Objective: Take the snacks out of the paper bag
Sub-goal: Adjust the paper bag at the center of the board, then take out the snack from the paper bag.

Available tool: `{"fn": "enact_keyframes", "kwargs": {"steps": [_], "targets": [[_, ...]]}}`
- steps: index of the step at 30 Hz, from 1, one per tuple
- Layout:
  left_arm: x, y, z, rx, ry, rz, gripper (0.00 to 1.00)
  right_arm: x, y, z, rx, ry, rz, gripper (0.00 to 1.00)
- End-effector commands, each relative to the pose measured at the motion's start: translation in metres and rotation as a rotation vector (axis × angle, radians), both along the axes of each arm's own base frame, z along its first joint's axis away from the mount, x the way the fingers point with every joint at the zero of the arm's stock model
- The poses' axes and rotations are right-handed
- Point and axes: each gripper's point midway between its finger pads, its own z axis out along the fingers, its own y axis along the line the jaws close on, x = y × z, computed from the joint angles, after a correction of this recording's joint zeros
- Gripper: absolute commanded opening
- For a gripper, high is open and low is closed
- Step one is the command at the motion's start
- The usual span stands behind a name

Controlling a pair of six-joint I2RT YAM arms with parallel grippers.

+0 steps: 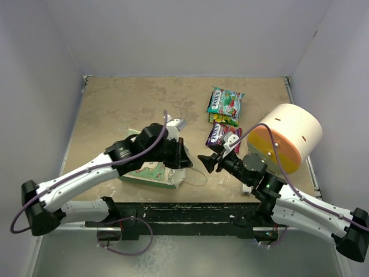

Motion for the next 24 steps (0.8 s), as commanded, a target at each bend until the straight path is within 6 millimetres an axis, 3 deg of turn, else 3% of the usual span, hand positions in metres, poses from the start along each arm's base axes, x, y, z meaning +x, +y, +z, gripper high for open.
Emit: {"fn": "enact_keyframes", "kwargs": {"steps": [1,4,7,9,11,16,20,24], "targets": [[0.002,0.037,0.037,-0.031,-0.123,0.098,0.00,-0.001,0.004,0.001,0.058,-0.031,0.016,0.62],[-0.002,0.057,0.040,0.000,-0.135,0.141,0.00,-0.002,0.009,0.002,0.109,-0.084,0.043,0.63],[-0.003,0.072,0.042,0.020,-0.144,0.177,0.00,-0.007,0.027,-0.005,0.051,-0.134,0.141,0.64],[-0.004,0.075,0.045,0.020,-0.148,0.187,0.00,-0.006,0.043,-0.017,-0.050,-0.169,0.223,0.64],[-0.002,0.077,0.048,0.028,-0.157,0.198,0.00,-0.019,0.064,-0.030,-0.122,-0.192,0.380,0.64],[0.005,0.082,0.060,0.040,-0.193,0.228,0.00,-0.032,0.095,-0.051,-0.210,-0.305,0.566,0.66],[0.007,0.092,0.069,0.033,-0.211,0.272,0.00,-0.028,0.119,-0.059,-0.295,-0.438,0.595,0.66],[0.008,0.099,0.076,0.029,-0.229,0.299,0.00,-0.017,0.140,-0.054,-0.321,-0.527,0.605,0.66]]}}
